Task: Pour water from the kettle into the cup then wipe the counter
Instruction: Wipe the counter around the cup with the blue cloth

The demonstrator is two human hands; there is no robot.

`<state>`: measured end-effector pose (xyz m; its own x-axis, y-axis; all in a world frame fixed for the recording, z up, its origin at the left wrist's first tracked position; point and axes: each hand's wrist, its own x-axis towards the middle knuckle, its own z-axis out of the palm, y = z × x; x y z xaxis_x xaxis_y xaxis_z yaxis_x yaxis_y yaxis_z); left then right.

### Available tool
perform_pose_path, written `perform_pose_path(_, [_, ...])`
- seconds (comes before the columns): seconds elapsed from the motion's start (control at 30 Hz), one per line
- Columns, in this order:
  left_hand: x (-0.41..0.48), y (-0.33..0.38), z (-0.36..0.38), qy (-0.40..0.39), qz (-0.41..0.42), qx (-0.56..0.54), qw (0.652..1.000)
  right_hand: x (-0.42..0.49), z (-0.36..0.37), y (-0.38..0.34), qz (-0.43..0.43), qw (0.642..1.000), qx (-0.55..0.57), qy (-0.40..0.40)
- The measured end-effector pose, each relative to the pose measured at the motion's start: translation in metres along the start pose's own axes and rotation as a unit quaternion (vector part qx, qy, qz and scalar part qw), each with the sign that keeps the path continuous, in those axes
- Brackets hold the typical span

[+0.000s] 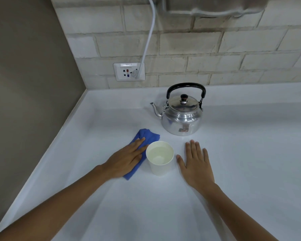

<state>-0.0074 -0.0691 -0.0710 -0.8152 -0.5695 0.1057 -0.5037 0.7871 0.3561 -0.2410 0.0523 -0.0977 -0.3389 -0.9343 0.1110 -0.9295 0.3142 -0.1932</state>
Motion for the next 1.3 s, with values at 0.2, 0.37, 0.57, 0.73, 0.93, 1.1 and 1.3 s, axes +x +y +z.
perform_pose_path(0.2, [0.051,0.007,0.008,-0.019,-0.092,0.108,0.99,0.003,-0.002,0.0,0.003,1.0,-0.006,0.0])
perform_pose_path(0.37, [0.006,0.016,0.015,0.044,-0.127,0.053,0.99,0.002,-0.003,0.005,-0.002,1.0,0.004,-0.014])
perform_pose_path(0.57, [-0.079,-0.012,-0.002,0.102,-0.247,0.074,0.961,0.0,-0.003,0.001,0.003,1.0,0.001,-0.017])
perform_pose_path(0.73, [-0.086,0.037,0.013,0.078,-0.313,0.075,0.943,-0.002,-0.006,-0.001,0.002,1.0,-0.004,-0.028])
perform_pose_path(0.93, [-0.115,0.132,0.043,0.05,-0.195,0.103,0.974,-0.001,-0.005,0.0,0.003,1.0,-0.004,-0.03])
perform_pose_path(1.1, [-0.122,0.085,0.016,0.078,-0.26,0.092,0.958,-0.002,-0.005,0.003,-0.003,1.0,-0.003,-0.03])
perform_pose_path(1.3, [-0.141,0.101,0.02,0.055,-0.238,0.22,0.944,-0.003,-0.007,0.0,0.0,0.999,-0.007,-0.032])
